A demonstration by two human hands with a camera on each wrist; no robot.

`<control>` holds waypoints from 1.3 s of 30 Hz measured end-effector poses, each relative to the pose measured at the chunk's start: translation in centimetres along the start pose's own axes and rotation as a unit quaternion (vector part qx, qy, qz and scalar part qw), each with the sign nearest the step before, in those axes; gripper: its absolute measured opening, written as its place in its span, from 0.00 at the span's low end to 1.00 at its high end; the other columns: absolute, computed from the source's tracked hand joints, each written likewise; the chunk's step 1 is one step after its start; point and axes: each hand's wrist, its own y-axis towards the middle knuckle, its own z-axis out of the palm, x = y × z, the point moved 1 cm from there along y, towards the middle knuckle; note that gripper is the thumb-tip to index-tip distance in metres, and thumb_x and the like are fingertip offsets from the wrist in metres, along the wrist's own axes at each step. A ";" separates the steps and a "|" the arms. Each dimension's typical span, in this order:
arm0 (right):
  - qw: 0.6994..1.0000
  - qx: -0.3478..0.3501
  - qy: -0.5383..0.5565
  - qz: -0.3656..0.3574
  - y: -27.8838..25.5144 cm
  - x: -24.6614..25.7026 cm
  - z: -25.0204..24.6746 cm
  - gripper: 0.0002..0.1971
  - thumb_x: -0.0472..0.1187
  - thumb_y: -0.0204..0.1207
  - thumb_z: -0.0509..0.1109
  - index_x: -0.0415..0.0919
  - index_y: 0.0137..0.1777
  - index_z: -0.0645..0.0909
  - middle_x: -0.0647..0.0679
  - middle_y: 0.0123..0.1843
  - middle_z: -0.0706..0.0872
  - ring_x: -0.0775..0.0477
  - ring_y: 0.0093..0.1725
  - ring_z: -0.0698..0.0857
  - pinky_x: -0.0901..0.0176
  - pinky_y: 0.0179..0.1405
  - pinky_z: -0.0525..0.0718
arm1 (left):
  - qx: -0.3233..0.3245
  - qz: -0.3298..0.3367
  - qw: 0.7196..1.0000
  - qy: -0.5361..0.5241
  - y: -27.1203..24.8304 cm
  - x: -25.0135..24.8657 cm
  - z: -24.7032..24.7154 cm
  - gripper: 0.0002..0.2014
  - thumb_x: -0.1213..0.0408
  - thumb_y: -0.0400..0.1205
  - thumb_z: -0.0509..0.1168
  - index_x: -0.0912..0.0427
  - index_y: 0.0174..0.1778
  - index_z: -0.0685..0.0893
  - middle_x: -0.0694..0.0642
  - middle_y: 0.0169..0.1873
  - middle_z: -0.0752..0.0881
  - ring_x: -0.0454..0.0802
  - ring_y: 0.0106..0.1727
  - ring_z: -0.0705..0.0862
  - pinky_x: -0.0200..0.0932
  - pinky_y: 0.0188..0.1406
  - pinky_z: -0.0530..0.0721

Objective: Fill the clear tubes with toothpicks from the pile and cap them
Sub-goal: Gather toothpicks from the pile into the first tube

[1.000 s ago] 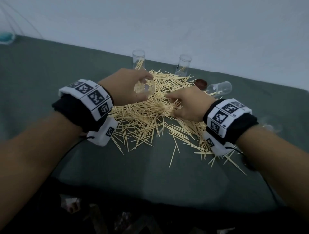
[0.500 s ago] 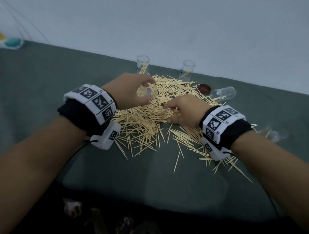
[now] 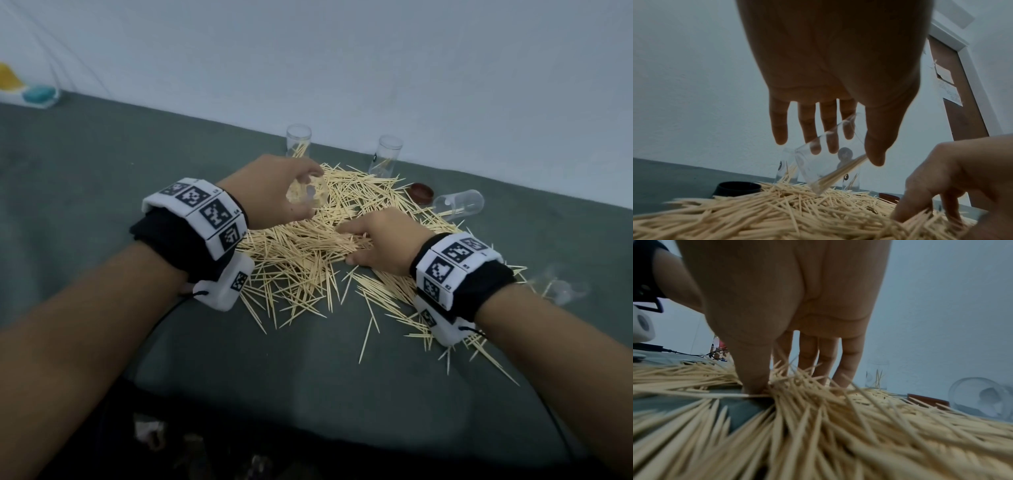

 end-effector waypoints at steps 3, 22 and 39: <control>1.000 -0.001 0.019 0.019 -0.3 -0.1 0.0 0.31 0.49 0.74 0.77 0.54 0.77 0.73 0.52 0.72 0.80 0.48 0.70 0.79 0.54 0.70 0.76 | -0.001 -0.003 1.000 -0.004 0.1 0.0 0.0 0.29 0.51 0.78 0.72 0.46 0.76 0.73 0.47 0.64 0.83 0.42 0.53 0.79 0.41 0.57 0.78; 0.998 -0.047 0.037 0.017 0.6 -1.4 -1.1 0.21 0.48 0.78 0.72 0.52 0.71 0.79 0.50 0.70 0.82 0.48 0.67 0.81 0.56 0.66 0.76 | -0.004 -0.004 1.000 0.007 0.1 0.4 0.4 0.30 0.51 0.78 0.72 0.46 0.76 0.72 0.48 0.66 0.83 0.44 0.63 0.81 0.38 0.61 0.74; 0.989 -0.120 0.084 0.005 0.0 -2.3 -4.7 0.20 0.54 0.78 0.72 0.51 0.68 0.83 0.52 0.65 0.86 0.53 0.63 0.82 0.64 0.65 0.73 | -0.017 -0.059 0.998 0.000 0.0 0.5 0.4 0.26 0.53 0.73 0.77 0.46 0.66 0.77 0.46 0.62 0.83 0.45 0.59 0.80 0.49 0.62 0.82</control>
